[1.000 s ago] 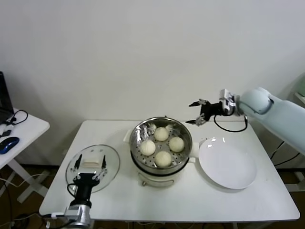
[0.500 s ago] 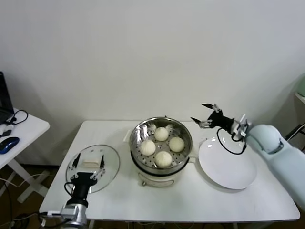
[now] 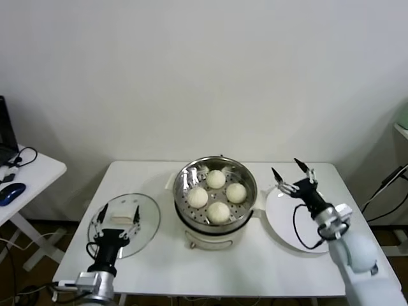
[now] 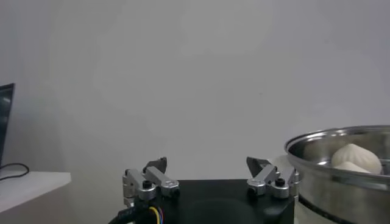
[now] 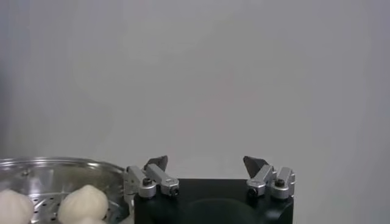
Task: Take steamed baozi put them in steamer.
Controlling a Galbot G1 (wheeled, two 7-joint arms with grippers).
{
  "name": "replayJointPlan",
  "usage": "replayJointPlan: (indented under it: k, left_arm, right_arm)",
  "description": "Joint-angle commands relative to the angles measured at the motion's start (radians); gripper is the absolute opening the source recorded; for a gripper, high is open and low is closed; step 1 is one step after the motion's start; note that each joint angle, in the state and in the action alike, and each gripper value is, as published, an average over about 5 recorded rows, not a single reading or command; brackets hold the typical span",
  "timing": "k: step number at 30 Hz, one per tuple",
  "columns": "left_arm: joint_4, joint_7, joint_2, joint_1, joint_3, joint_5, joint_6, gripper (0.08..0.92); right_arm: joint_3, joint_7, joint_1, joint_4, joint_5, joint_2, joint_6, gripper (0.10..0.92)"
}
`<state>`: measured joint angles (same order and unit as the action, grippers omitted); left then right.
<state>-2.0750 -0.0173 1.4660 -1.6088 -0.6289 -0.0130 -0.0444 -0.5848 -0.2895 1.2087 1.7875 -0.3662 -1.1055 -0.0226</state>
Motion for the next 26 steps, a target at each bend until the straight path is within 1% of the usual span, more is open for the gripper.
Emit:
replayJointPlan:
  k: [1, 7, 12, 26]
  left_arm:
    - [0.000, -0.016, -0.001, -0.018, -0.023, -0.033, -0.003, 0.823]
    - [-0.010, 0.016, 0.003, -0.035, -0.025, -0.040, -0.006, 0.823]
    - [-0.043, 0.055, 0.011, -0.043, -0.005, -0.044, 0.016, 0.823]
    - [-0.083, 0.072, 0.025, -0.053, 0.015, 0.014, 0.014, 0.823]
  right_arm:
    - [-0.161, 0.065, 0.385, 0.120, 0.021, -0.221, -0.137, 0.823]
    - [-0.134, 0.061, 0.414, 0.117, 0.010, -0.222, -0.162, 0.823]
    - [-0.116, 0.068, 0.408, 0.105, 0.001, -0.224, -0.168, 0.823]
    - [-0.096, 0.063, 0.406, 0.080, 0.005, -0.214, -0.185, 0.823]
